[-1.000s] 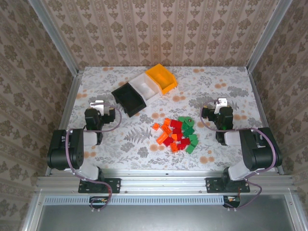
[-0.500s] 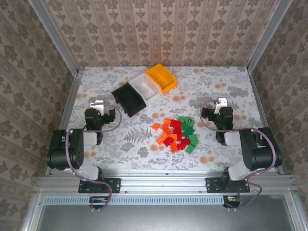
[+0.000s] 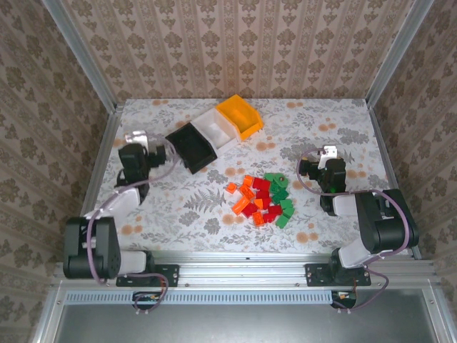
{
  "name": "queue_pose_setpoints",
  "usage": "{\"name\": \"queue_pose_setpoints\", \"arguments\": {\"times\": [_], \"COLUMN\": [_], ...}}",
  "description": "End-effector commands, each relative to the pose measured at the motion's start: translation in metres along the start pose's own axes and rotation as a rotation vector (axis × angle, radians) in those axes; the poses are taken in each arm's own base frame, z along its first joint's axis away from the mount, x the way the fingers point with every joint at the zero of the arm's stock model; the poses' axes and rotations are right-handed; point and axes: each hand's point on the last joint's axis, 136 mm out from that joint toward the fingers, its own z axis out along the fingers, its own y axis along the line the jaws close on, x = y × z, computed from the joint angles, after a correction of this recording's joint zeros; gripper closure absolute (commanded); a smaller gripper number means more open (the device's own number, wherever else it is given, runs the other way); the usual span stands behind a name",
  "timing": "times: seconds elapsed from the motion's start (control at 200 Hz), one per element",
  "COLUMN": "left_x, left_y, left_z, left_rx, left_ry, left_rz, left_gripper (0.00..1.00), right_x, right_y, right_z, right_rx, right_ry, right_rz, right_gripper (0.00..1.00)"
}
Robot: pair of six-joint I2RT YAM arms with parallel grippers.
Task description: Sort the legos into containers by color
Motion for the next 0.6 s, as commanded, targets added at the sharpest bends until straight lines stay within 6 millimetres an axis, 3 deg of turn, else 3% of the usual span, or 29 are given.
{"name": "queue_pose_setpoints", "arguments": {"times": [0.0, 0.055, 0.11, 0.15, 0.19, 0.23, 0.375, 0.44, 0.505, 0.595], "left_x": [-0.009, -0.006, 0.014, 0.019, 0.027, 0.037, 0.056, 0.061, 0.066, 0.074], "left_y": [0.022, 0.02, 0.025, 0.014, 0.005, 0.001, -0.026, -0.039, -0.053, -0.062], "left_z": [-0.026, -0.026, -0.022, -0.012, -0.005, -0.005, -0.02, -0.024, -0.022, -0.016], "left_rx": [-0.145, -0.126, -0.142, -0.033, 0.042, 0.034, -0.086, -0.113, -0.115, -0.15], "left_ry": [0.179, 0.254, 0.329, 0.365, 0.402, 0.46, 0.628, 0.672, 0.707, 0.734], "left_rz": [-0.314, -0.402, -0.578, -0.653, -0.7, -0.726, -0.664, -0.672, -0.691, -0.692], "left_gripper": [0.0, 0.0, 0.0, 0.0, 0.14, 0.24, 0.21, 0.21, 0.21, 0.23], "right_x": [-0.005, -0.005, -0.006, -0.005, -0.006, -0.005, -0.012, -0.031, -0.064, -0.087], "right_y": [0.002, 0.002, 0.001, 0.001, 0.002, 0.001, -0.006, -0.014, -0.013, -0.029], "right_z": [0.003, 0.003, 0.003, 0.003, 0.003, 0.003, -0.006, -0.02, -0.037, -0.054], "right_rx": [-0.019, -0.018, -0.018, -0.018, -0.019, -0.018, 0.094, 0.219, 0.266, 0.359], "right_ry": [-0.005, -0.005, -0.005, -0.005, -0.003, -0.002, -0.04, -0.051, 0.022, 0.096], "right_rz": [0.004, 0.004, 0.004, 0.004, 0.004, 0.004, -0.015, -0.037, -0.013, 0.06], "right_gripper": [0.0, 0.0, 0.0, 0.0, 0.0, 0.0, 0.0, 0.0, 0.0, 0.0]}}
